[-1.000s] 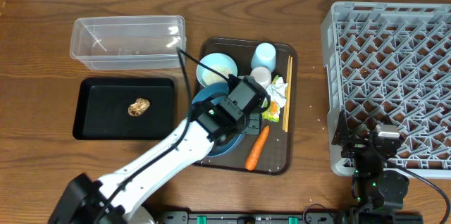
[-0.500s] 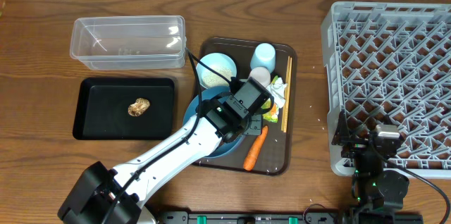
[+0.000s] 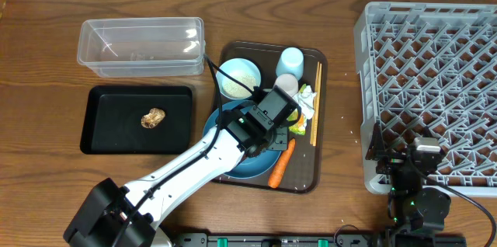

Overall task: Sort waste into correct bins and load items into the dishwasher rack
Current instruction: 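Return the blue plate to the brown tray with the left gripper, then lower the left gripper onto the orange carrot and grasp it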

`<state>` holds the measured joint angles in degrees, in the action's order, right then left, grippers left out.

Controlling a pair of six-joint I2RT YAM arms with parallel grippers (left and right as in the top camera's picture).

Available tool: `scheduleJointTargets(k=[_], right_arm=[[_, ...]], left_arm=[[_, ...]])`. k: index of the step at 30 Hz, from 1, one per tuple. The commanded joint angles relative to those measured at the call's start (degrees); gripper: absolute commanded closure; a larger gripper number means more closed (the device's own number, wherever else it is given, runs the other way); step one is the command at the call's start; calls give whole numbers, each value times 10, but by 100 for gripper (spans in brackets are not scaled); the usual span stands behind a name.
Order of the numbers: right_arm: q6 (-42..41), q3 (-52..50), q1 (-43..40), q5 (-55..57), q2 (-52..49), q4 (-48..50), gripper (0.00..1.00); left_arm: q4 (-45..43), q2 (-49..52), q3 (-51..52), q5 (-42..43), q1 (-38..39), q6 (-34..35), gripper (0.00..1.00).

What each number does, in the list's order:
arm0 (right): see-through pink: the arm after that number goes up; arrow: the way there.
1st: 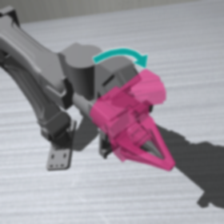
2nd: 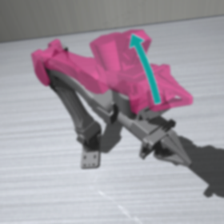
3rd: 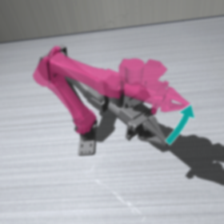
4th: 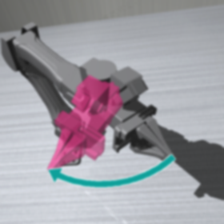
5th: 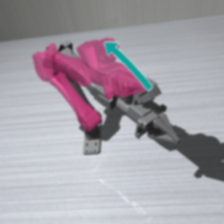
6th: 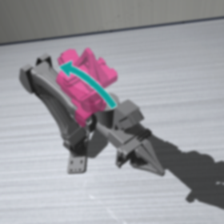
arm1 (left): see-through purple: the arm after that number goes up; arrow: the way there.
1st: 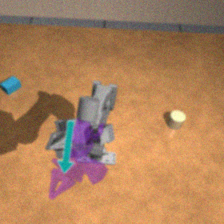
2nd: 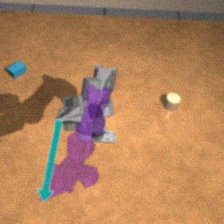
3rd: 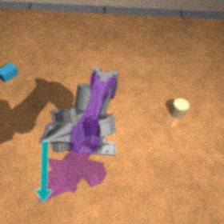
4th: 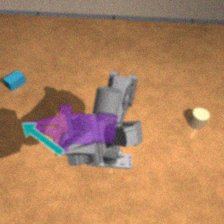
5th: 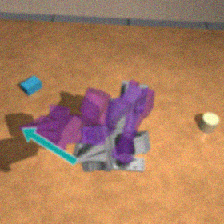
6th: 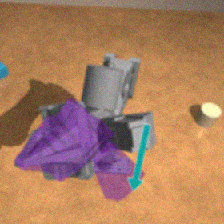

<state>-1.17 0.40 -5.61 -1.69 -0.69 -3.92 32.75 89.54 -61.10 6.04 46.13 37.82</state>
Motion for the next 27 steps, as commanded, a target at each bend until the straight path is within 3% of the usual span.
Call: scheduleJointTargets(k=[1,6,11,20,27], right_arm=[[6,-1,-4,0,3,-2,1],[6,-1,-4,-1,3,-2,1],[6,-1,-4,-1,3,-2,1],[6,-1,-4,-1,3,-2,1],[6,-1,-4,0,3,-2,1]], left_arm=[[4,-10,-11,55,12,-21,57],[23,-19,-11,57,64,-38,57],[50,-12,-11,-28,120,-45,52],[49,17,-10,-53,127,-102,51],[43,63,-10,-45,132,-102,51]])
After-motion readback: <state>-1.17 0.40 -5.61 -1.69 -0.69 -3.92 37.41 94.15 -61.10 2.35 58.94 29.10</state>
